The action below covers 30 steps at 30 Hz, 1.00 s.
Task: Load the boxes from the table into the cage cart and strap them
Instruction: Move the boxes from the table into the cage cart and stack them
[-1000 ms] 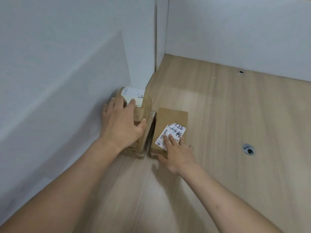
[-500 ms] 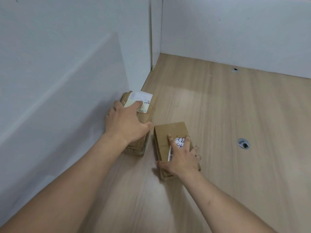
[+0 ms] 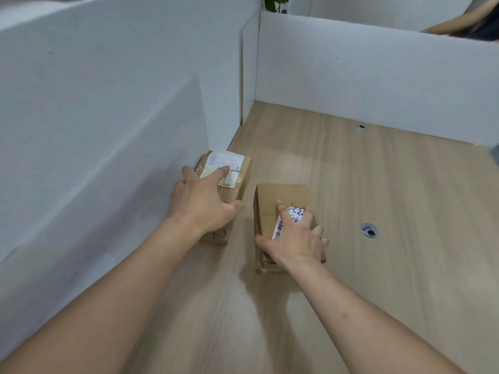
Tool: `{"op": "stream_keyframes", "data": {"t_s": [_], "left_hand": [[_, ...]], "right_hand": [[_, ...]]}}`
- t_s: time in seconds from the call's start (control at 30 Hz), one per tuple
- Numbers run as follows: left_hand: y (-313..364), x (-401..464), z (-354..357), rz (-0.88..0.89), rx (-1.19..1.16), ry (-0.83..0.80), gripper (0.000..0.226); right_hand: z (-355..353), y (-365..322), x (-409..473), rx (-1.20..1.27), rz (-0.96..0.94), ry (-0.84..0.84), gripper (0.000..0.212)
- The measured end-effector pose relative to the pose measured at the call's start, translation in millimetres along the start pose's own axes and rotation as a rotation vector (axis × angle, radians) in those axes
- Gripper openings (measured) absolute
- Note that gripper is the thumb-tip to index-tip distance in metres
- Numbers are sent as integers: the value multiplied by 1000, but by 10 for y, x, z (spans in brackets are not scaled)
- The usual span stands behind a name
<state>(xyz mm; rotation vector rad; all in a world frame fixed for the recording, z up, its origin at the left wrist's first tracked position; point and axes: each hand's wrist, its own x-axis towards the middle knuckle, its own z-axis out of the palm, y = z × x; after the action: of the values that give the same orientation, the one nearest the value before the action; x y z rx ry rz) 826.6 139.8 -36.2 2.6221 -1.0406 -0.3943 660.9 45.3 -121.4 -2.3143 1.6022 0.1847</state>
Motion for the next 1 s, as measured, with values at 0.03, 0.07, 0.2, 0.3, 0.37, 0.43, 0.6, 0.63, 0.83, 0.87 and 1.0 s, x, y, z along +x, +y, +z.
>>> {"op": "stream_keyframes", "data": {"t_s": [0.03,0.07,0.2,0.3,0.37,0.43,0.6,0.63,0.83,0.87,1.0], "left_hand": [[22,-84,-43,-3,3,-1,83],[48,-176,-84,-9,5,-1,83],[153,-628,-190,-39,10,11,83],[231,-1009,-215,-70,-3,36,83],[295,-1271,-229,-98,-12,67,83],[367,-1549,-231,-138,-28,105,83],[584,-2279,-237,-241,-12,179,84],[621,-2425,-241,-271,-10,187,84],[774,-3217,-198,-373,5,273,85],[767,-3336,-185,-391,5,286,86],[682,-3787,-154,-466,8,320,86]], "right_hand": [[-97,15,-66,-5,-1,8,102],[-186,36,-139,-9,-2,13,102],[-536,183,-468,3,-40,42,100],[-762,333,-716,-7,-98,63,99],[-897,449,-878,-5,-144,71,100],[-1012,574,-1043,-3,-198,78,100],[-1282,920,-1485,8,-336,98,98],[-1322,980,-1564,11,-358,96,97],[-1392,1221,-2015,9,-502,94,97],[-1385,1232,-2093,4,-526,91,98],[-1336,1212,-2409,-27,-617,82,98]]}}
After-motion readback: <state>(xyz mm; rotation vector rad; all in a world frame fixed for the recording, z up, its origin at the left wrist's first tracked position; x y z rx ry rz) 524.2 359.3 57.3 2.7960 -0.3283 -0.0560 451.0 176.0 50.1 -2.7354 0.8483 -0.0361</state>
